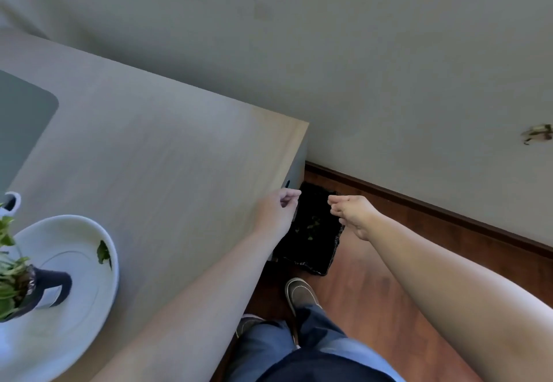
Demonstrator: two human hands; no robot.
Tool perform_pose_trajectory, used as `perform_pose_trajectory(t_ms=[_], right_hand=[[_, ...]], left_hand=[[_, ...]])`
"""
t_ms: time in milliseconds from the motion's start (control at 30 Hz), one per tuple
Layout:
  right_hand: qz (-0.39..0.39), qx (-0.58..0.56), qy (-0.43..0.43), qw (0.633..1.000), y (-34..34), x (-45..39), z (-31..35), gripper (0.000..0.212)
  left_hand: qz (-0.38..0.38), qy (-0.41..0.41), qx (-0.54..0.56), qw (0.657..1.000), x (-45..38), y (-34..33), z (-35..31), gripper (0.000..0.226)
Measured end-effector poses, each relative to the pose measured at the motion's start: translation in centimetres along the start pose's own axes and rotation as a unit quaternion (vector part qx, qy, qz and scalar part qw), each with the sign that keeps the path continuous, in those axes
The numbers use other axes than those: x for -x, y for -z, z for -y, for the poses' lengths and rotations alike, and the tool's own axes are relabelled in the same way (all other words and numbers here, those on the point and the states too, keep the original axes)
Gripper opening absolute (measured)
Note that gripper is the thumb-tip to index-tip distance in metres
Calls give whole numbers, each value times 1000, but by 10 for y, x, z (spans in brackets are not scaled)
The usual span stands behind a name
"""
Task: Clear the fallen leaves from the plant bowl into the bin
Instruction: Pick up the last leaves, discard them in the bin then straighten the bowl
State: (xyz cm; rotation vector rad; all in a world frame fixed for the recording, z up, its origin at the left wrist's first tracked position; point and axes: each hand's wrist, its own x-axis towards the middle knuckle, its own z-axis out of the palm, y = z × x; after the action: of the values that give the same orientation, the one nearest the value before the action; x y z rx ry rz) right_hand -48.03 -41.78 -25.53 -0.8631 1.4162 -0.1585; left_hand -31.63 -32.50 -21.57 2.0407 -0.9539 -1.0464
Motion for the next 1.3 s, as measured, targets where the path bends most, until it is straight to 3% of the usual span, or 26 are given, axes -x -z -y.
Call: perform_pose_trajectory(t_ms=[167, 467, 733, 867, 1067, 1133, 1300], right_hand=[[53, 21, 25, 998, -25, 18, 31, 31], [194, 138, 75, 968, -139, 48, 70, 30], [276, 279, 89, 915, -231, 70, 65, 28], [288, 326, 96, 895, -266, 76, 57, 25], [299, 363, 109, 876, -318, 81, 53, 24], [300, 368, 115, 873, -335, 84, 53, 22], [290, 363, 124, 877, -372, 91, 54, 19]], left_hand=[[-83, 30, 78, 993, 20, 40, 15, 10], [-205, 152, 238, 937, 68, 109, 62, 6], [-298, 275, 415, 815, 124, 152, 122, 13], [-339, 280, 466, 768, 147, 163, 141, 16], [-405, 279, 589, 641, 161, 179, 163, 21], [-424, 272, 597, 625, 164, 182, 170, 21], [-435, 273, 584, 629, 179, 197, 187, 19]])
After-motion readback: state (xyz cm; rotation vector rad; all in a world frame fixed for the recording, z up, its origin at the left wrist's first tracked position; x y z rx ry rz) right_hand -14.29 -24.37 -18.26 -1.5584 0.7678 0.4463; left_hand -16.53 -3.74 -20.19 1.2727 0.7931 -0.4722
